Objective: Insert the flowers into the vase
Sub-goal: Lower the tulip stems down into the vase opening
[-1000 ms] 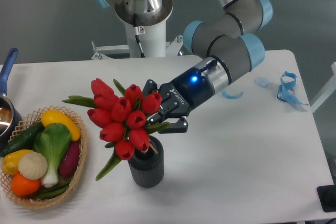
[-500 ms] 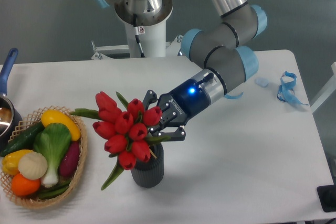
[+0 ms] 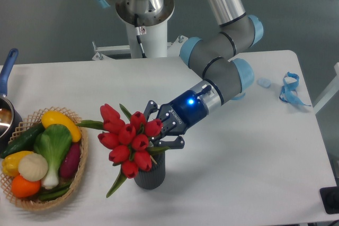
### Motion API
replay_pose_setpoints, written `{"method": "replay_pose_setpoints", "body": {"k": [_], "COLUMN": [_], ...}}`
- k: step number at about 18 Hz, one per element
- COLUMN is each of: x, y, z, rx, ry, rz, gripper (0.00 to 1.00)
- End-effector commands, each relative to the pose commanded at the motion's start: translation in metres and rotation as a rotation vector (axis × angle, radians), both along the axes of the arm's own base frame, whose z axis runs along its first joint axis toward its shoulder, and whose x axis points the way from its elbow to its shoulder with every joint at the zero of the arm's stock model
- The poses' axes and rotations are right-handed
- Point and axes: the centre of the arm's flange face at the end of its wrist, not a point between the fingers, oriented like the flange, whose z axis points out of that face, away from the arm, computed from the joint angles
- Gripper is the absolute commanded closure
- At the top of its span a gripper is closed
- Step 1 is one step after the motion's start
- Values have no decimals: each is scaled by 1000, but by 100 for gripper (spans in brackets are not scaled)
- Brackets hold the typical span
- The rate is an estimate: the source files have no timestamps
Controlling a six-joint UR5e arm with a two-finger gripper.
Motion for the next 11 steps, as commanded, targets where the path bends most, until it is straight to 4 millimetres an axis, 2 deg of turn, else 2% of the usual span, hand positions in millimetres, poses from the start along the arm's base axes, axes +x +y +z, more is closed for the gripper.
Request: {"method": "replay_pose_setpoints", "body": {"k": [5, 9, 11], "x": [4, 6, 5], "y": [1, 0, 0], "z": [-22, -25, -25], "rx": [-26, -33, -33], "ry": [31, 28, 30], "rz": [-2, -2, -2], "gripper": [83, 81, 74]}}
